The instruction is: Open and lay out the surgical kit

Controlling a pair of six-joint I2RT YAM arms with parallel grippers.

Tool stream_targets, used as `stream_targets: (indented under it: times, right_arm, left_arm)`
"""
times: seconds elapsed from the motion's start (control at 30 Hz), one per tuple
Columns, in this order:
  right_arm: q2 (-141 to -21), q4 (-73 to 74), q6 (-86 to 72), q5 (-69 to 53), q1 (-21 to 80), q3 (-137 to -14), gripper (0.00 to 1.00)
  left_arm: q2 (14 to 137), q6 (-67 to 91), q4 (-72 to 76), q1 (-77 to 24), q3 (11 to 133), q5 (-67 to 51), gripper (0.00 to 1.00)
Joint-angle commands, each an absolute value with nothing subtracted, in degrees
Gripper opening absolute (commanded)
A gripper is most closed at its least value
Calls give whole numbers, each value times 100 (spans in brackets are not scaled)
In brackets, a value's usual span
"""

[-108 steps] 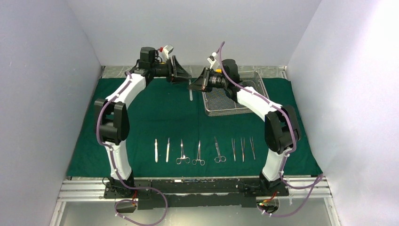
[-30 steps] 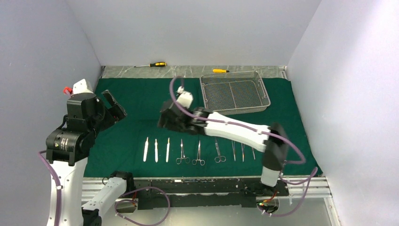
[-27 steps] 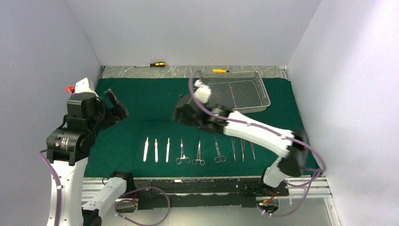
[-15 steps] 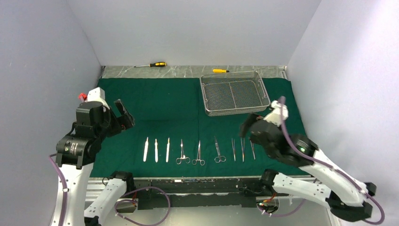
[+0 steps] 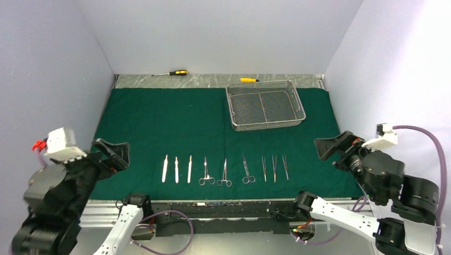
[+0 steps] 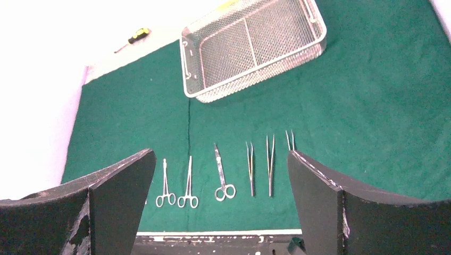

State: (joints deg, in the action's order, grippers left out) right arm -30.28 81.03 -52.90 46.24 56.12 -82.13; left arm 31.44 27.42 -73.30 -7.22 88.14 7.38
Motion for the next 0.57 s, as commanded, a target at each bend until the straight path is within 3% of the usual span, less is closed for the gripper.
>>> stream_targets:
  times: [0.0,0.53]
  right_arm:
    - [-3101,8065,-4217,4547,5616,-8620,100]
    - [-2853,7368,-3568,4333,5616,-8949,100]
  left_arm:
    - [3028,2509,-7791,-725,9492,818,100]
    - [3011,2356,-8309,-625,10360,978,99]
